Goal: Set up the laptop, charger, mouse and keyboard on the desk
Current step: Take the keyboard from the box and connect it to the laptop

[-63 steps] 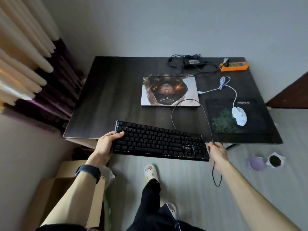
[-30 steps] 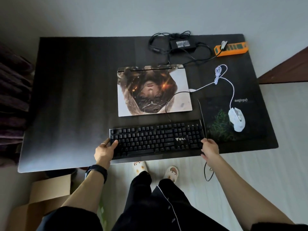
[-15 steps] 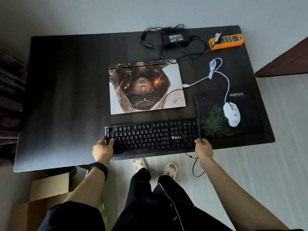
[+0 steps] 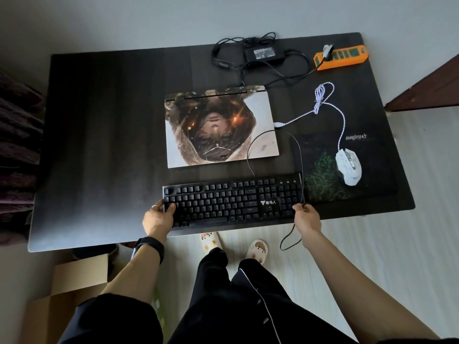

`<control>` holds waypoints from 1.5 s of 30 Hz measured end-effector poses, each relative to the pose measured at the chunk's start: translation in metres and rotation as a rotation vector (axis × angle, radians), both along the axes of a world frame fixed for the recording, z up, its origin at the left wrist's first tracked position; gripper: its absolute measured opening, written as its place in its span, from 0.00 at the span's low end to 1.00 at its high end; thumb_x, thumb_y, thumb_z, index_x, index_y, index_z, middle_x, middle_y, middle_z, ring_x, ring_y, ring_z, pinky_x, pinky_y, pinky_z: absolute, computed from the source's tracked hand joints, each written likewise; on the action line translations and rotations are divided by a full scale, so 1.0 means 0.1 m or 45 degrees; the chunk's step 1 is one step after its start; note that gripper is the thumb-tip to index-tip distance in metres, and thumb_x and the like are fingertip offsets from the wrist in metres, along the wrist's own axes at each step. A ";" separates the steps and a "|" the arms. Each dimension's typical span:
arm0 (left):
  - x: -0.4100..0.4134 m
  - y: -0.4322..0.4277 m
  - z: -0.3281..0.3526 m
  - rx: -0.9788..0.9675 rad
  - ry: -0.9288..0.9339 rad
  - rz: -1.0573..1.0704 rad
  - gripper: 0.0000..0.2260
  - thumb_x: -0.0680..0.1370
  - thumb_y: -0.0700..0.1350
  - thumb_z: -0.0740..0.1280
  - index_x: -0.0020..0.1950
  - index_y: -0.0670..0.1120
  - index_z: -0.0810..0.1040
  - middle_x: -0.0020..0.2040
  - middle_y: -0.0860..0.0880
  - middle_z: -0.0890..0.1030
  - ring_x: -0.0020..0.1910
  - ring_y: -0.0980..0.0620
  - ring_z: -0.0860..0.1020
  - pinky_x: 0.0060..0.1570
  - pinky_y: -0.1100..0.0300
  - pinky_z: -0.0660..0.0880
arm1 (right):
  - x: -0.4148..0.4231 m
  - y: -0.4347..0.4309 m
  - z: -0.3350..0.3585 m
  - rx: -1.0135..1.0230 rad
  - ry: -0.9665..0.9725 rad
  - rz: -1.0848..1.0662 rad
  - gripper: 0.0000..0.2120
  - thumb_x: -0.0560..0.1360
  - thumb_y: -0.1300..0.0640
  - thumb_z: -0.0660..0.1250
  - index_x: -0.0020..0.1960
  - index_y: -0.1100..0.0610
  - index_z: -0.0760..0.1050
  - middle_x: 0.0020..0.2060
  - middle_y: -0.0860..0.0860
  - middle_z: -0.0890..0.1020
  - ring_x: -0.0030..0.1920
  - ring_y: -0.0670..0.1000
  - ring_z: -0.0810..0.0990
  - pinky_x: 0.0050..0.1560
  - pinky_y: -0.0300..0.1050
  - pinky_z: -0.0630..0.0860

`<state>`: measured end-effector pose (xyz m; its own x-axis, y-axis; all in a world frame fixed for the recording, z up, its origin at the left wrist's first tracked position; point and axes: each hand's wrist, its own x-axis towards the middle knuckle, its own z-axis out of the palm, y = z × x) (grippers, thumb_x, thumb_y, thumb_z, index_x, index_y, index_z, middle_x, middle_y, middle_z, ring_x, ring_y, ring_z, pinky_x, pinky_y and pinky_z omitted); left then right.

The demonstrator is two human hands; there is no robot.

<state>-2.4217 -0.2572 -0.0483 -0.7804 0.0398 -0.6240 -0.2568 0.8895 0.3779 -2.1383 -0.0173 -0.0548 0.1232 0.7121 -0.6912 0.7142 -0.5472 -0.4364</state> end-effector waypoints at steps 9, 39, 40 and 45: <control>-0.03 0.00 -0.04 0.033 0.033 0.132 0.21 0.79 0.51 0.67 0.71 0.47 0.74 0.65 0.41 0.79 0.64 0.40 0.77 0.65 0.53 0.71 | -0.10 -0.02 0.03 0.025 0.072 0.008 0.12 0.81 0.47 0.61 0.46 0.52 0.76 0.46 0.55 0.81 0.51 0.58 0.80 0.52 0.55 0.75; 0.44 0.29 0.25 0.158 0.406 -0.125 0.21 0.78 0.46 0.67 0.70 0.44 0.72 0.67 0.39 0.71 0.66 0.39 0.68 0.68 0.46 0.66 | 0.16 -0.09 0.54 0.077 0.205 0.004 0.14 0.79 0.46 0.66 0.44 0.56 0.81 0.39 0.50 0.81 0.41 0.51 0.77 0.43 0.47 0.70; 0.57 0.41 0.31 0.250 0.408 -0.240 0.17 0.78 0.46 0.67 0.67 0.44 0.75 0.64 0.41 0.74 0.64 0.42 0.72 0.66 0.50 0.68 | 0.19 -0.10 0.61 0.048 0.266 0.000 0.13 0.79 0.47 0.67 0.44 0.55 0.82 0.40 0.49 0.82 0.42 0.51 0.78 0.44 0.45 0.70; 1.28 0.98 0.67 0.664 -0.339 -0.686 0.14 0.76 0.48 0.72 0.61 0.51 0.80 0.58 0.54 0.81 0.58 0.57 0.78 0.61 0.63 0.72 | 0.21 -0.08 0.95 -0.230 0.669 -0.184 0.10 0.79 0.54 0.68 0.44 0.58 0.83 0.35 0.50 0.81 0.31 0.45 0.72 0.34 0.38 0.68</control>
<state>-2.2937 -0.1592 0.0183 -0.3979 0.7076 -0.5839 0.0182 0.6424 0.7661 -2.1172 -0.0254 0.0400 -0.1824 0.5781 -0.7953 0.3387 -0.7224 -0.6028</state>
